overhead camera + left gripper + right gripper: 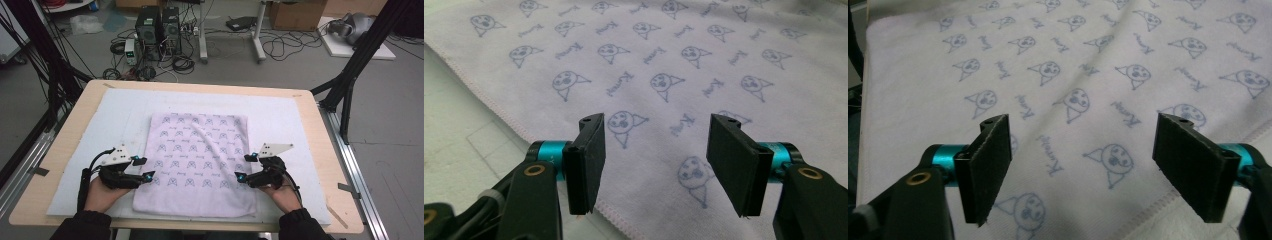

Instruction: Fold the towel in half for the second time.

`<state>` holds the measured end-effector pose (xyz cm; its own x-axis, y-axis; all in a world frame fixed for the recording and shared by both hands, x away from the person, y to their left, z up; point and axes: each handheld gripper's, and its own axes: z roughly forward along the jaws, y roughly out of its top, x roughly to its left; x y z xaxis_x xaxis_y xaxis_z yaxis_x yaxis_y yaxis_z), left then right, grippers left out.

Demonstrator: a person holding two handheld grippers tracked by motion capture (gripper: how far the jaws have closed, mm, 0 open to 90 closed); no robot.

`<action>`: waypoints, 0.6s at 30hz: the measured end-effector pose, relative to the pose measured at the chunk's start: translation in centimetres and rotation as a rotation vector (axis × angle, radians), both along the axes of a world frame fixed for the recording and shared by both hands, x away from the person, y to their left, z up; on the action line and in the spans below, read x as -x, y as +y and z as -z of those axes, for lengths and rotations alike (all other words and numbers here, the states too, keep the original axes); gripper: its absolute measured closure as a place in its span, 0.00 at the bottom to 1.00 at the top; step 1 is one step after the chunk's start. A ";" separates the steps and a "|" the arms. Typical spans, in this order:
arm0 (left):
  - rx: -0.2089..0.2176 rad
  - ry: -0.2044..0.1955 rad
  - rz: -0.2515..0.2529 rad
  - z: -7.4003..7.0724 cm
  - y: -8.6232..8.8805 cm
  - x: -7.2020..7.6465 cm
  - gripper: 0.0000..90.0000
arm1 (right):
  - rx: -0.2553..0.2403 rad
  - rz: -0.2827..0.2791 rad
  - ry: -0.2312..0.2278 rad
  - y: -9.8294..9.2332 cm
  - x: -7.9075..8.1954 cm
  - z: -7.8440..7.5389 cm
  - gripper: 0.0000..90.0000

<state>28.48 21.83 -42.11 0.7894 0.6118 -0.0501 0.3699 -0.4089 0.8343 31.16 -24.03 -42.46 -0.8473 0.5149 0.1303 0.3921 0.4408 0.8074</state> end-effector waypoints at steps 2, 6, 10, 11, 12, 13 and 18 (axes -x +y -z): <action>0.001 -0.004 -0.006 -0.2 0.2 -0.4 0.46 | 0.010 -0.006 0.000 0.1 -0.5 -0.2 0.24; -0.006 -0.005 -0.023 -1.0 0.6 -2.0 0.47 | 0.023 0.005 0.000 0.1 -2.3 -0.9 0.24; -0.013 -0.010 -0.035 -2.2 0.8 -4.3 0.48 | 0.026 0.022 0.007 -0.3 -4.7 -1.8 0.23; -0.011 -0.009 -0.036 -2.5 0.7 -4.9 0.49 | 0.028 0.027 0.008 -0.4 -5.4 -2.2 0.23; -0.011 -0.013 -0.039 -2.8 0.7 -5.4 0.50 | 0.030 0.029 0.006 -0.5 -6.0 -2.5 0.23; -0.012 -0.014 -0.040 -3.2 0.7 -5.9 0.51 | 0.025 0.040 -0.002 -0.6 -6.6 -2.9 0.23; 0.001 -0.031 -0.043 -5.0 0.8 -8.5 0.53 | 0.050 0.049 -0.056 -0.8 -9.2 -5.2 0.25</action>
<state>36.93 22.68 -37.08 0.7638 0.6449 -0.0269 0.3611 -0.3924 0.8459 40.39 -24.79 -37.29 -0.8264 0.5602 0.0565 0.3688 0.4627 0.8061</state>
